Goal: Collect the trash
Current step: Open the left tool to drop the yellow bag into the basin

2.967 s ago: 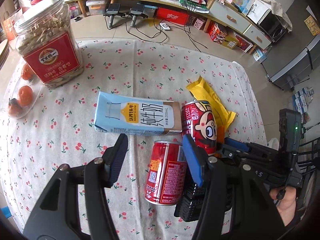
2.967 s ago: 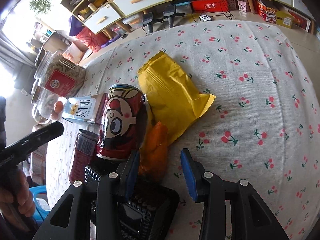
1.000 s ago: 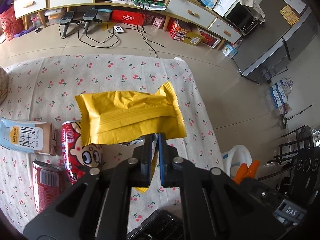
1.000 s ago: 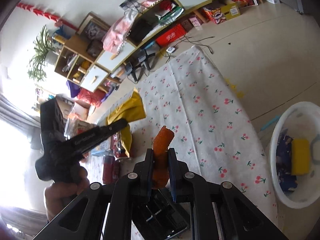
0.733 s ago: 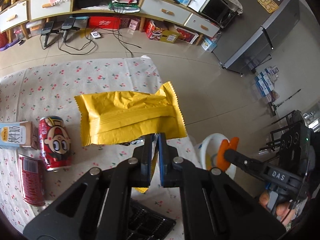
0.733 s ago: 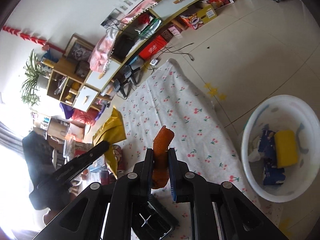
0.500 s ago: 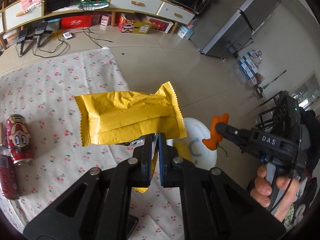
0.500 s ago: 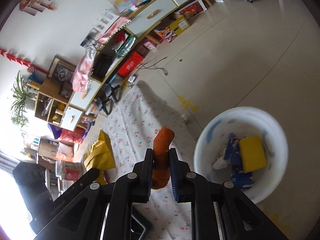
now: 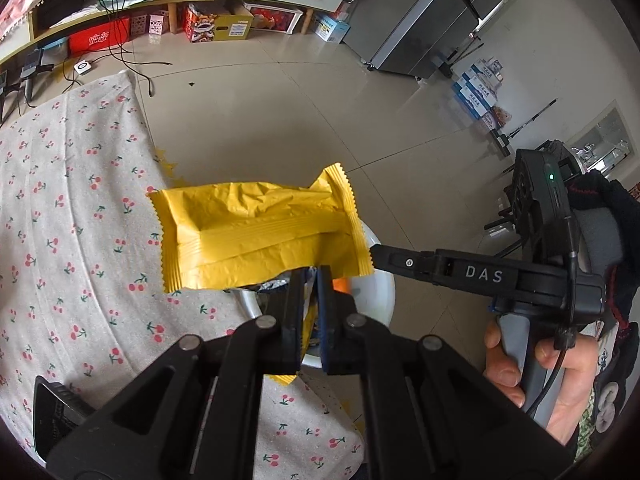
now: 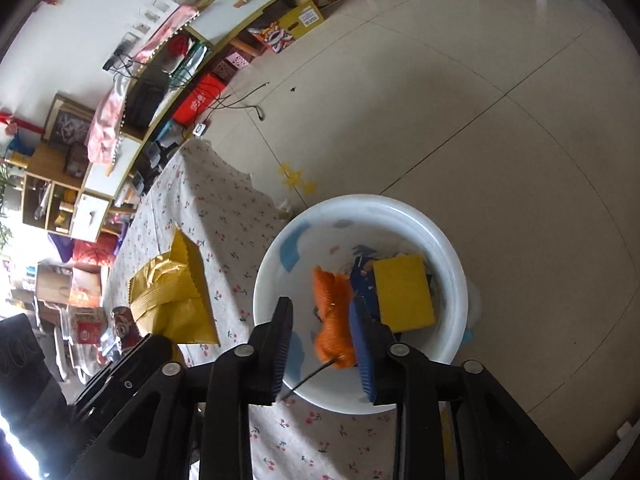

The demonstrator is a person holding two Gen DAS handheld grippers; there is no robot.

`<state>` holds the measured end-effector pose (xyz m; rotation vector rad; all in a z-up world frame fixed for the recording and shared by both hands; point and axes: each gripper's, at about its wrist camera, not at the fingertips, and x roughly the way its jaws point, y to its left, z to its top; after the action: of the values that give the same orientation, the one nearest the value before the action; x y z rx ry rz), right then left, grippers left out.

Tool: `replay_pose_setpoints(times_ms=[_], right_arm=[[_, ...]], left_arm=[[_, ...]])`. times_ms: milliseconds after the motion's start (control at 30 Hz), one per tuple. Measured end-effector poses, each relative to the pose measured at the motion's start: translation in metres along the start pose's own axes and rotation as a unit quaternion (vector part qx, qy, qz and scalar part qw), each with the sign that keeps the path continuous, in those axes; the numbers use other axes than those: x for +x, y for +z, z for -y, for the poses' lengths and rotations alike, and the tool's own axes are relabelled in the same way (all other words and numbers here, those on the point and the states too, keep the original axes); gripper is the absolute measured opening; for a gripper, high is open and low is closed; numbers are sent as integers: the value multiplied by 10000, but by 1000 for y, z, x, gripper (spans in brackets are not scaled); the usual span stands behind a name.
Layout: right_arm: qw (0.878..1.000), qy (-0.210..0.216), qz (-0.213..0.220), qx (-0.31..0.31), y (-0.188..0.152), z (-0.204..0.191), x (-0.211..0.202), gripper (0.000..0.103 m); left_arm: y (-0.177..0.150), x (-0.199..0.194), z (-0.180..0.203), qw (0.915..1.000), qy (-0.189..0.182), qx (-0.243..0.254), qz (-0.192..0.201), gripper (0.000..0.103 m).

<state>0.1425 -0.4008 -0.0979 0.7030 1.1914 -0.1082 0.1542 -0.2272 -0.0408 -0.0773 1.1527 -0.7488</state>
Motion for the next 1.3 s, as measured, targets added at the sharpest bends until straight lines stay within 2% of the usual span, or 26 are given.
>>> replay_pose_setpoints(times_ms=[33,67,233,400,433,467,533,633,733,900,1167,1300], right_arm=[[10000,33,-5,47,0,1,-1,47],[9999,47,53,114,1,3,-4,47],[9955,-241,719,565,0,21,-35,48],[9913,-200,939,897,0,37,-48,48],[9912,-171,953,907,-1,37,-49,48],[9911,-133,961,909,-1,37,-50,48],[9914,-114,963,878,-1,34,-50,48],[9921,-96,941,822,-2,28,-49,48],[9923,-90,952,794,0,24,-47,48],[9948,-31,846,561,0,4,-37,48],[9975,103,607,-337,-10,-59,-13,48],[9962,271,421,-707,-20,-92,1,48]], left_arm=[[0,3,1,10000,6,5,-26,7],[-1,5,3,10000,11,23,-52,7],[-9,28,22,9993,-9,251,-288,7],[-11,61,34,9975,-10,440,-557,8],[-9,67,33,9975,52,458,-539,15],[-7,71,31,9972,115,472,-568,28],[-6,71,27,9973,227,420,-557,40],[-11,58,22,9981,102,350,-492,42],[-16,42,14,9979,271,377,-446,42],[-20,5,-17,9988,367,106,-305,42],[-41,-73,-96,9942,944,-513,89,43],[-49,-122,-147,9846,1490,-857,313,49]])
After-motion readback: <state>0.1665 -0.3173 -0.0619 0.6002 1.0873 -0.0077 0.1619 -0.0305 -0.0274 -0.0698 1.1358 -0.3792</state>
